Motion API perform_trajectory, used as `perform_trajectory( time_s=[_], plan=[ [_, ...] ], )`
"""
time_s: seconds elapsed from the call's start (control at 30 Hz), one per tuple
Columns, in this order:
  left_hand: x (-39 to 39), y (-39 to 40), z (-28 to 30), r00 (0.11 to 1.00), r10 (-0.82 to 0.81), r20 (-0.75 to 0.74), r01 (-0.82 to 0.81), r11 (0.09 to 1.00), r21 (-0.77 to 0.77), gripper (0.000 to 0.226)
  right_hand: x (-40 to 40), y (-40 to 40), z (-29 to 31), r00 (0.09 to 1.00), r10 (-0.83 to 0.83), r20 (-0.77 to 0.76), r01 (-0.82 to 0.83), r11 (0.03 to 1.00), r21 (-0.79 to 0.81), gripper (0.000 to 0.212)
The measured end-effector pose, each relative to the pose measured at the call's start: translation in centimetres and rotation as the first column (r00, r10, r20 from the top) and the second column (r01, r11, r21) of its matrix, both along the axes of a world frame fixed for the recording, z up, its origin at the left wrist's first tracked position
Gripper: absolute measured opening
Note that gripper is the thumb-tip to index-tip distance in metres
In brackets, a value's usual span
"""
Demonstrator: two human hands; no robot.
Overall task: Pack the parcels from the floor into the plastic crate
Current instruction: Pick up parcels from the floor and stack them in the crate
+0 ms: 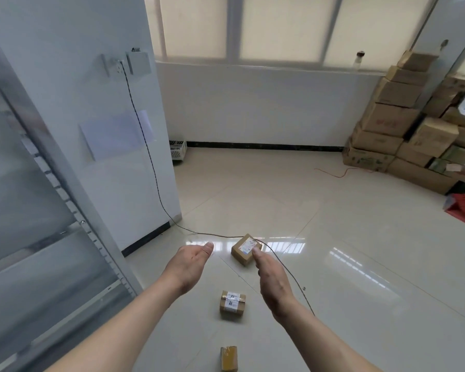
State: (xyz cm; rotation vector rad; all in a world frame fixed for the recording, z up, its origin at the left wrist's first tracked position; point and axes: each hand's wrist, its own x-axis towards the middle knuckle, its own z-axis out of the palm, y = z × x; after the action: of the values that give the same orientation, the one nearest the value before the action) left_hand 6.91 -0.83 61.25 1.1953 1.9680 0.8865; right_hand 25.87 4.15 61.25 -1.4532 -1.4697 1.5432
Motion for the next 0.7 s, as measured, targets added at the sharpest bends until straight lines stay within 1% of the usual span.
perform_trajectory(
  time_s=[0.1,0.13,0.17,0.27,0.3,0.37,0.47,0.57,0.7],
  plan=[
    [-1.3,3.0,-2.2,1.0,-0.008,0.012,0.008,0.998,-0.057,0.05,-0.9,2.6,-1.4,1.0,-0.009,0.026,0.01,0.999,-0.031,0.066],
    [-1.7,4.1,-3.0,1.0,-0.014,0.018,0.015,0.997,-0.075,0.051,-1.2,3.5,-2.0,0.999,-0.021,0.031,0.022,0.999,-0.047,0.062],
    [-2.2,5.3,-3.9,0.999,-0.024,0.028,0.026,0.996,-0.088,0.051,-1.5,4.5,-2.5,0.999,-0.034,0.027,0.035,0.997,-0.063,0.055],
    [-3.7,9.4,-6.6,0.998,-0.056,0.044,0.061,0.99,-0.128,0.039,-2.6,8.3,-4.9,0.997,-0.063,0.05,0.069,0.992,-0.11,0.025],
    [-4.2,10.9,-7.5,0.996,-0.069,0.051,0.076,0.987,-0.139,0.038,-3.1,9.6,-5.7,0.995,-0.076,0.07,0.085,0.989,-0.125,0.019],
    [-5.2,13.9,-9.1,0.993,-0.092,0.076,0.104,0.98,-0.169,0.04,-4.2,12.2,-7.2,0.988,-0.11,0.109,0.126,0.98,-0.153,0.019],
    [-7.0,17.6,-11.7,0.988,-0.132,0.086,0.149,0.956,-0.252,0.043,-6.2,15.8,-9.7,0.974,-0.159,0.16,0.191,0.959,-0.209,0.023],
    [-8.6,20.6,-14.8,0.981,-0.154,0.116,0.184,0.928,-0.324,0.039,-7.7,18.5,-12.6,0.962,-0.194,0.19,0.241,0.933,-0.266,0.021],
    [-9.2,23.4,-19.1,0.979,-0.155,0.132,0.196,0.894,-0.403,0.031,-8.8,21.4,-17.3,0.955,-0.176,0.237,0.251,0.907,-0.338,0.024]
  ],
)
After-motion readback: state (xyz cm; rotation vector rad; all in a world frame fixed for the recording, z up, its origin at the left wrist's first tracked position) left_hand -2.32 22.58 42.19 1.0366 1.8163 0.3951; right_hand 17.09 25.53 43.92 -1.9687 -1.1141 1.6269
